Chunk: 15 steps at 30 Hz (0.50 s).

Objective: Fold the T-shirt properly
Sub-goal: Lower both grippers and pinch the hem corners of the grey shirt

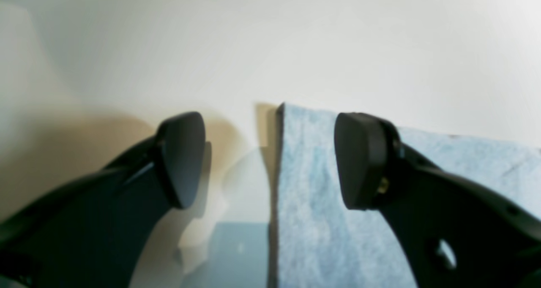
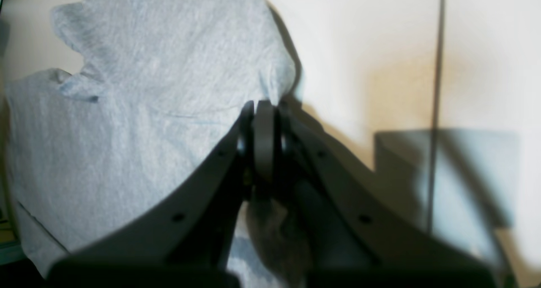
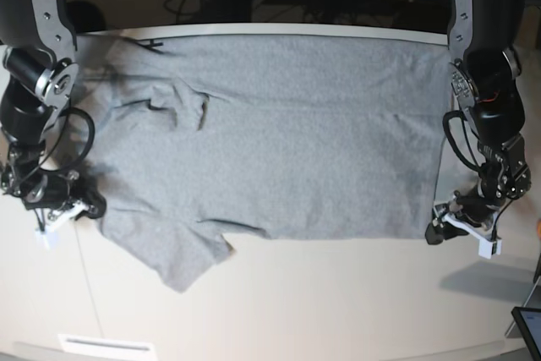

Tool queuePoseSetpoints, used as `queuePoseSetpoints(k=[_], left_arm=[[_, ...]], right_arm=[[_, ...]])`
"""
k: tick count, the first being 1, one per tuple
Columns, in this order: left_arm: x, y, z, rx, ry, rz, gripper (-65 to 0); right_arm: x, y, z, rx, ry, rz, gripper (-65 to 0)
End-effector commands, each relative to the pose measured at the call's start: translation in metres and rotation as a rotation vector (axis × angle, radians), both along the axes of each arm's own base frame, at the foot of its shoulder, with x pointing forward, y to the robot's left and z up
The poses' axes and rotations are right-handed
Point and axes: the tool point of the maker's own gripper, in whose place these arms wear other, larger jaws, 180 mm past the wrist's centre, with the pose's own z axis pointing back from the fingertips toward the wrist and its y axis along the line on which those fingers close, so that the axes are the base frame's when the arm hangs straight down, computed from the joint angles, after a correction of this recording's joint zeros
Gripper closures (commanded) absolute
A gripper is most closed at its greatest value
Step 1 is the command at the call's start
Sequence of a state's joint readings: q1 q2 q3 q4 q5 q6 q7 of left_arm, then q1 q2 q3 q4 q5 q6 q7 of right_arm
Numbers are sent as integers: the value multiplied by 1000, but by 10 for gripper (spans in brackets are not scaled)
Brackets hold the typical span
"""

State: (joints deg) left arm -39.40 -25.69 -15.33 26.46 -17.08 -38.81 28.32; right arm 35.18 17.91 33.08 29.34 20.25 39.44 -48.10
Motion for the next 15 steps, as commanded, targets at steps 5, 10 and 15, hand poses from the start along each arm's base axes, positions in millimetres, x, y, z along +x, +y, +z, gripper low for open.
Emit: queuePoseSetpoints(k=[5, 10, 15], left_arm=[[17, 0, 17, -54, -38, 26, -467], [14, 1, 5, -81, 2, 67, -467], [7, 1, -7, -79, 33, 76, -467]], right_arm=[[16, -11, 21, -10, -61, -13, -1], [15, -11, 21, -10, -58, -11, -1], [14, -11, 20, -12, -53, -9, -1]])
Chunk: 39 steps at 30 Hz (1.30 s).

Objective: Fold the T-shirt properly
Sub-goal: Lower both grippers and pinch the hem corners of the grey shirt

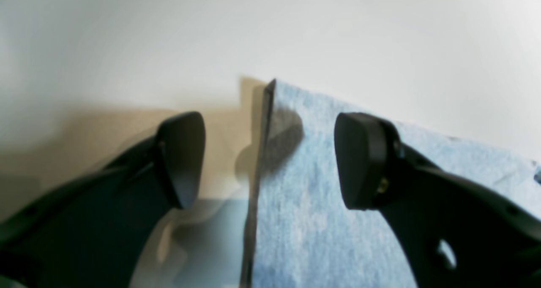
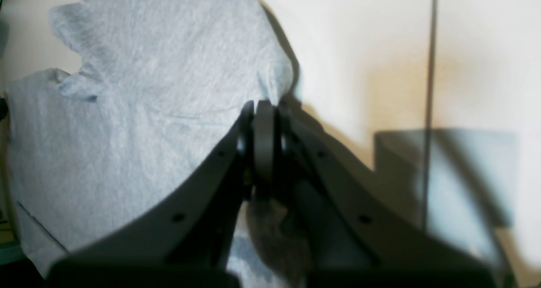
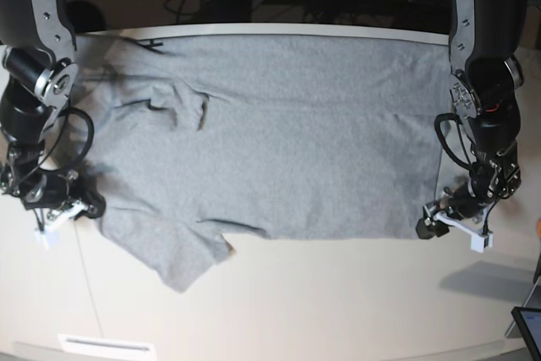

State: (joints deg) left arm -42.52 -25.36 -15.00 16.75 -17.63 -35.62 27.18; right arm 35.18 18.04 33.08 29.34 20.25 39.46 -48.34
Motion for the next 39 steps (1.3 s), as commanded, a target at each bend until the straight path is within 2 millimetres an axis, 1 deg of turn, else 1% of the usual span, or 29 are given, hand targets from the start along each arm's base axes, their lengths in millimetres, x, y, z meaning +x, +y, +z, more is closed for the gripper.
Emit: queuePoseSetpoints(k=[1, 6, 7, 11, 13, 20, 22, 26, 28, 33, 35, 39], left_arm=[[11, 8, 19, 12, -45, 7, -467], [11, -1, 13, 0, -36, -3, -467], [12, -8, 11, -7, -34, -11, -467], [8, -18, 3, -19, 3, -39, -467], [9, -28, 0, -31, 10, -52, -467], [8, -31, -3, -35, 17, -58, -467], [9, -39, -4, -44, 17, -67, -467], [10, -42, -5, -49, 17, -71, -464], [6, -42, -9, -48, 25, -71, -464], [4, -42, -12, -48, 26, -69, -460], [3, -42, -13, -47, 27, -68, -423], [3, -38, -12, -42, 26, -63, -289]], right_arm=[[15, -9, 20, -10, -57, -10, -1], [12, -9, 17, -10, -51, -10, -1], [12, -9, 17, -10, -49, -10, -1], [12, -9, 17, -10, -49, -10, -1], [12, -9, 17, -10, -49, -10, -1], [12, -9, 17, -10, -49, -10, -1], [12, -10, 17, -10, -50, -11, -1], [12, -10, 17, -10, -50, -11, -1], [12, -10, 17, -10, -50, -11, -1], [12, -9, 17, -11, -49, -9, -1], [11, -7, 15, -20, -43, 5, -1], [10, 2, 11, -53, -28, 58, -1]])
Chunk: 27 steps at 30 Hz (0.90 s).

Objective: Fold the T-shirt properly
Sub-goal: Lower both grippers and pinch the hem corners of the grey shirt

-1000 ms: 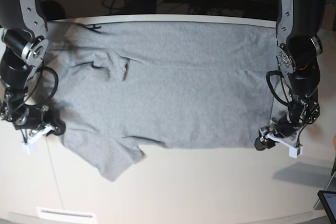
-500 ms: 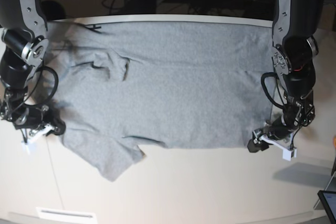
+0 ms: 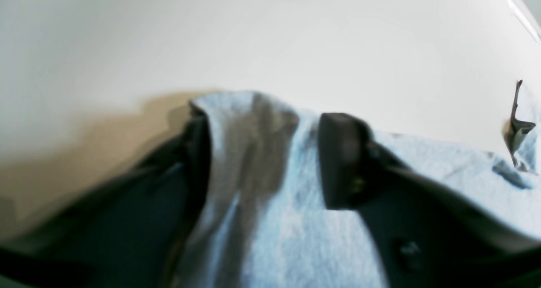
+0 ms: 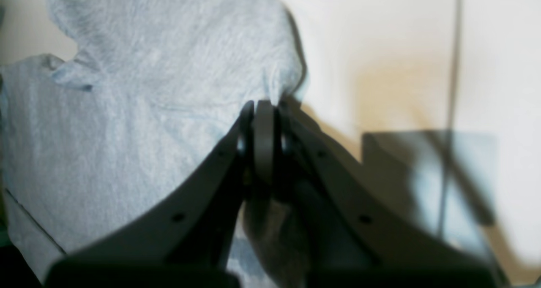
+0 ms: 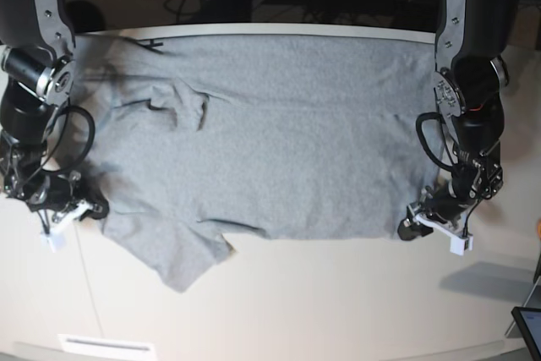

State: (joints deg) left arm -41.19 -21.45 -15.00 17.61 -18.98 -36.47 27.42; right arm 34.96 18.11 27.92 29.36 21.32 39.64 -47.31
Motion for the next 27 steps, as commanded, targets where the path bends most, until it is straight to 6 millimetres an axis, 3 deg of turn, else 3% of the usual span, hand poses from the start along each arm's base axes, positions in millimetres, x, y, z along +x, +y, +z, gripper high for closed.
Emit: queuePoseSetpoints(k=[1, 8, 12, 17, 27], left_arm=[[0, 4, 2, 25, 28, -15, -259], [-4, 8, -2, 31, 17, 3, -190], [-7, 7, -7, 59, 21, -11, 0], [-9, 7, -12, 123, 38, -49, 0], [0, 18, 10, 191, -9, -64, 0]], right_arm=[[11, -6, 14, -20, -32, 8, -1], [12, -5, 15, -19, -35, 8, 0], [15, -6, 17, -20, -54, -1, 0], [16, -6, 18, -19, -63, -7, 0], [23, -9, 23, -19, -101, -27, 0]])
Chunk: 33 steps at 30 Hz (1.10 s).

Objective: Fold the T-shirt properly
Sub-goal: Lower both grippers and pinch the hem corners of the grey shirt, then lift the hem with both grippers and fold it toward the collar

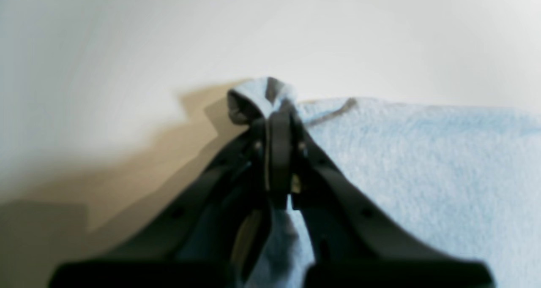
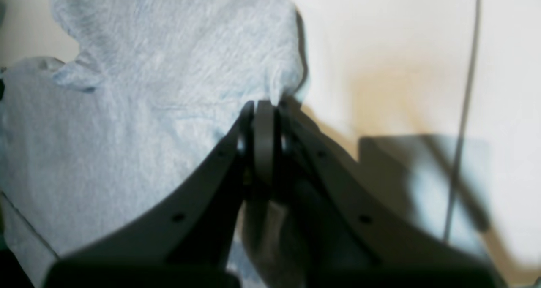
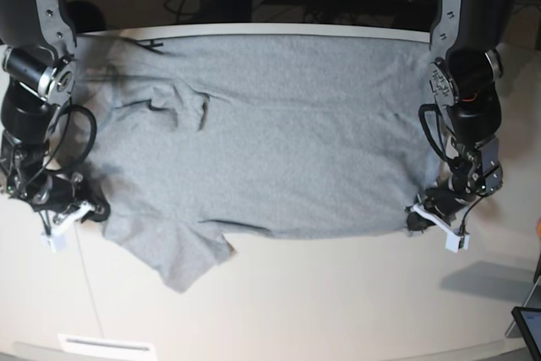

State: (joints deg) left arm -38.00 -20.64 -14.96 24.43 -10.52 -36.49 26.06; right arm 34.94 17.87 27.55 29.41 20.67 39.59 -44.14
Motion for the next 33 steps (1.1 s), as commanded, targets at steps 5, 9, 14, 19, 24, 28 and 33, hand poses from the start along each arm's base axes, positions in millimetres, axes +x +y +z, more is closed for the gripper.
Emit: queuePoseSetpoints(k=[5, 9, 14, 19, 24, 28, 33], left_arm=[[8, 13, 18, 51, -23, -2, 0], [6, 16, 23, 77, -43, -15, 0], [-2, 14, 25, 109, -39, -61, 0], [-3, 18, 32, 145, -62, -69, 0], [-3, 16, 36, 157, -57, -91, 0], [1, 17, 49, 186, -88, -105, 0], [1, 12, 56, 215, -88, -122, 0]], right_arm=[[18, -10, 22, -12, -80, -21, 0], [19, -10, 23, -12, -85, -24, 0], [23, -15, 28, -14, -116, -43, 0], [24, -15, 28, -14, -118, -44, 0], [24, -15, 28, -14, -119, -44, 0], [28, -20, 39, -44, -157, -44, 0], [27, -29, 51, -97, -201, -42, 0]])
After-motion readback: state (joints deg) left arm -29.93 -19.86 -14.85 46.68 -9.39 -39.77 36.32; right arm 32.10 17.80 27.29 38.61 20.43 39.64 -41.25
